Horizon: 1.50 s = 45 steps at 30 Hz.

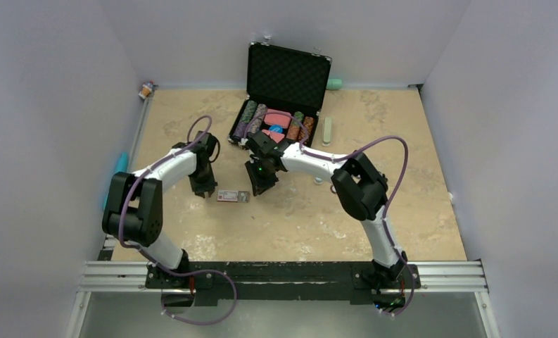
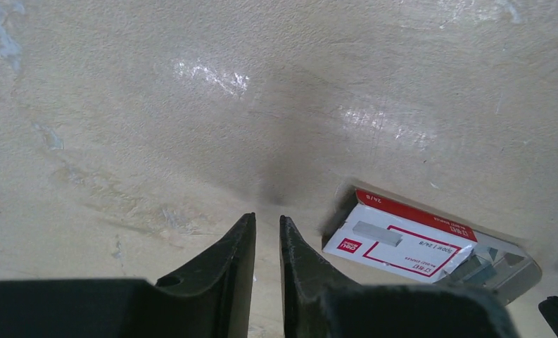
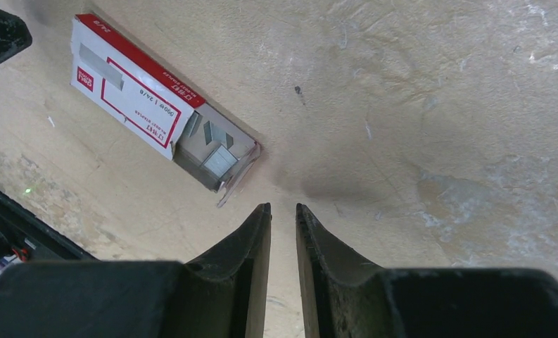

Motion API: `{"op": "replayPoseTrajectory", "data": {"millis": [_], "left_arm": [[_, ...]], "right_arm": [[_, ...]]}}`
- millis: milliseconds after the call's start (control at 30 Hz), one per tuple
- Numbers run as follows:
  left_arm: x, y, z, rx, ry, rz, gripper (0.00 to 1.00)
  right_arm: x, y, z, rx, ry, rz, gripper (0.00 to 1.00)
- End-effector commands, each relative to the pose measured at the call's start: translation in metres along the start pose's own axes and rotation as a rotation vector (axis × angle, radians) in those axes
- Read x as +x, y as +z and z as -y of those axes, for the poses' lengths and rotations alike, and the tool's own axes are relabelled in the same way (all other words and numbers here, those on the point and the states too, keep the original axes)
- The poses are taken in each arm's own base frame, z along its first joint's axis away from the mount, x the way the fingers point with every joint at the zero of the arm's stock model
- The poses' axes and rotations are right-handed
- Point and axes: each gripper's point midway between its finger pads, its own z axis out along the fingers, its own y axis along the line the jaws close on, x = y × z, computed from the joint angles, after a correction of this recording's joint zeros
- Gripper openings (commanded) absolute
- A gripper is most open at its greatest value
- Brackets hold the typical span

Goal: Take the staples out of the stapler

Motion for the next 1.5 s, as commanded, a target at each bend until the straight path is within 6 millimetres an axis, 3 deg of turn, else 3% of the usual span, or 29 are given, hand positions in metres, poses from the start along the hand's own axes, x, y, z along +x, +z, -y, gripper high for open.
{"op": "replayPoseTrajectory", "data": {"millis": [0,133,333,733,1000,1200,1367,1467], "left_arm": [[-0.010,0.002,0.006,0.030,0.013,0.019,0.22],[-0.009,0.000,0.010,0.036,0.015,-0.012,0.14],[0.000,-0.001,0.014,0.045,-0.031,-0.063,0.10],[-0.001,-0.004,0.035,0.081,-0.052,-0.138,0.05],[0.001,-0.008,0.060,0.121,-0.019,-0.157,0.04],[0.021,-0.013,0.085,0.198,0.004,-0.211,0.02],[0.040,-0.031,0.113,0.296,0.023,-0.248,0.02],[0.048,-0.041,0.118,0.346,0.009,-0.275,0.02]], "right_arm": [[-0.008,-0.006,-0.013,-0.058,-0.010,0.017,0.24],[-0.009,-0.004,-0.015,-0.071,-0.008,0.016,0.23],[-0.011,0.002,-0.019,-0.086,0.001,0.012,0.23],[-0.008,0.004,-0.013,-0.073,0.029,0.011,0.21],[0.005,-0.013,0.022,0.007,0.089,0.034,0.21],[0.027,-0.030,0.057,0.064,0.159,0.051,0.21],[0.043,-0.041,0.081,0.102,0.201,0.059,0.21],[0.044,-0.046,0.086,0.110,0.204,0.068,0.21]]}}
